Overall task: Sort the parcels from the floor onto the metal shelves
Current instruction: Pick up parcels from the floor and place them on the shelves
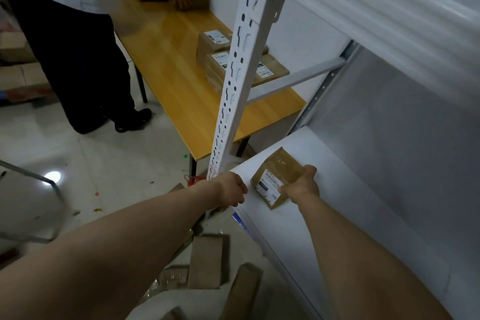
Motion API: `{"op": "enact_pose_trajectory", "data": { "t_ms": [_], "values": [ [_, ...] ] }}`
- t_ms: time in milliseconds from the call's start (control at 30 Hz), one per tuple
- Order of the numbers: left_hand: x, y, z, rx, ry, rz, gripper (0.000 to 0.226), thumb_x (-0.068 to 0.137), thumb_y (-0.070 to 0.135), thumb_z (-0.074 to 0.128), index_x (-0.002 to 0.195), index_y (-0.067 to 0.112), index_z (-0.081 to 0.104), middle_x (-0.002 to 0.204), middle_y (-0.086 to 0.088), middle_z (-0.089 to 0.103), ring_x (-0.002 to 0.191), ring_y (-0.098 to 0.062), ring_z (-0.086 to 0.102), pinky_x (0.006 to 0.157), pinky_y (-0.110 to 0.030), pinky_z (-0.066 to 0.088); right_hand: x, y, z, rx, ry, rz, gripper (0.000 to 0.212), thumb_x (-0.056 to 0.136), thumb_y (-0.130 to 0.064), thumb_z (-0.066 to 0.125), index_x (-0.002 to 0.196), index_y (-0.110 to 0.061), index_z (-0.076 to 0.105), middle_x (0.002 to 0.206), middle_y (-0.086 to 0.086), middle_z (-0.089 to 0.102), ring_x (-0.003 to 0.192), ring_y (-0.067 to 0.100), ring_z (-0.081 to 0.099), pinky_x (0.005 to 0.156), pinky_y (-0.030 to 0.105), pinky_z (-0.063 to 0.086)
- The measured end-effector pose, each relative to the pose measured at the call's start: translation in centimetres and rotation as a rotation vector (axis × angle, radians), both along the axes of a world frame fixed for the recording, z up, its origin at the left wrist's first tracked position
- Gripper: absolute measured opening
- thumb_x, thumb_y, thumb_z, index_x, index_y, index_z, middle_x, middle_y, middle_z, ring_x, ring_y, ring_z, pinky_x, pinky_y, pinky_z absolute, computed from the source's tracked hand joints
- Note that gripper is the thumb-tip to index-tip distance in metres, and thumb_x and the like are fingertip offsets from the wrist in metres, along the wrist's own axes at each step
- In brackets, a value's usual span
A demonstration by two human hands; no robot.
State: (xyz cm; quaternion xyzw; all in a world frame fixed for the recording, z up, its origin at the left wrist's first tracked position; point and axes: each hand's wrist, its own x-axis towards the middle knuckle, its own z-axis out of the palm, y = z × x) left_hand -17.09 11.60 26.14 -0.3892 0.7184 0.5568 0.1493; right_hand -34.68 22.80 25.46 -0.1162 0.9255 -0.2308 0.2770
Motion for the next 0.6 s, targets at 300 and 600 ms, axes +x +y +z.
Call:
{"op": "enact_pose_trajectory", "data": {
  "t_ms": [300, 600],
  "values": [
    [6.6, -0.5, -1.9, 0.009, -0.034, -0.046, 0.027, 0.092, 0.008, 0.06, 0.118, 0.013, 0.065, 0.102, -0.007, 0.066, 0.094, -0.023, 0.066, 0.086, -0.036, 0.059, 8.0, 2.4, -0.6, 0.079, -0.062, -0.303, 0.09, 0.084, -0.013, 0.079, 0.15, -0.01, 0.018, 0.143, 0.027, 0.042, 0.118, 0.042, 0.057, 0.094, 0.051, 0.056],
    [19.9, -2.6, -7.7, 0.04, -0.167, 0.078, 0.01, 0.085, -0.001, 0.065, 0.089, 0.008, 0.069, 0.09, -0.013, 0.068, 0.073, -0.02, 0.062, 0.059, -0.026, 0.053, 23.4, -0.1, -8.2, 0.151, -0.346, -0.031, 0.021, 0.1, -0.02, 0.053, 0.113, -0.007, 0.065, 0.114, 0.014, 0.067, 0.105, 0.029, 0.066, 0.095, 0.045, 0.056]
  ]
}}
